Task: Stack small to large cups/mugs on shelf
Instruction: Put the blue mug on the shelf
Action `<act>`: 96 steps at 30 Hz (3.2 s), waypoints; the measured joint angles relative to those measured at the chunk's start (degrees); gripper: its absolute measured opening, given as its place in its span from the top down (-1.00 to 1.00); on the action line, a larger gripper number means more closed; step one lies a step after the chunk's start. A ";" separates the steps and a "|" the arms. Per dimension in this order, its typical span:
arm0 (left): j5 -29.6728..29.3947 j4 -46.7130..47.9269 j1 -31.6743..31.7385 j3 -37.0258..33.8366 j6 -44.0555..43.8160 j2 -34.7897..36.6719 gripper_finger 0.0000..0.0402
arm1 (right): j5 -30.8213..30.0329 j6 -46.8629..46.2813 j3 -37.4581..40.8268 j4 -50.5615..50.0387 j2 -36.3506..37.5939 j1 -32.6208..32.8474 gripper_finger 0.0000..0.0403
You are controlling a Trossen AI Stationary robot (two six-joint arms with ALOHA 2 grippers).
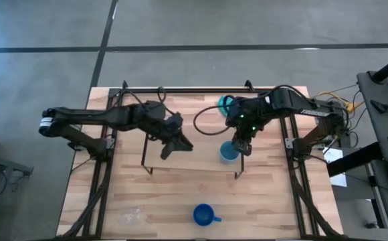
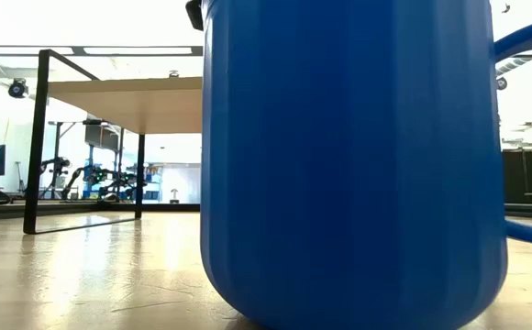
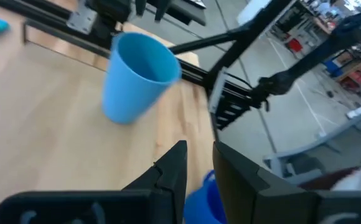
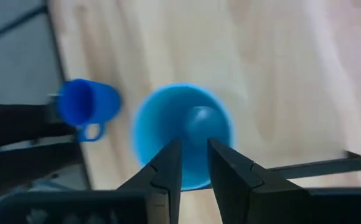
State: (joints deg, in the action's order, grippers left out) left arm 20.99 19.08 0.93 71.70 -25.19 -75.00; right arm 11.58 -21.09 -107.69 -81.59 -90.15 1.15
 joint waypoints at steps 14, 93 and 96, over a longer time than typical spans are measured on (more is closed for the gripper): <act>0.04 1.50 -10.15 -0.20 -3.14 -2.17 0.68 | 7.02 -5.53 -6.78 0.23 0.13 6.23 0.65; -32.03 -6.25 -31.06 3.71 -29.98 -29.98 0.68 | -1.77 -11.71 -5.16 18.07 -0.17 29.33 0.66; -32.02 -7.62 -31.06 3.13 -30.05 -29.98 0.68 | -1.76 -11.71 -5.11 18.06 -0.17 29.33 0.66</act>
State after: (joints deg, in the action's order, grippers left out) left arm -11.03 11.46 -30.13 74.83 -55.24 -104.98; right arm 9.82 -32.80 -112.79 -63.53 -90.32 30.48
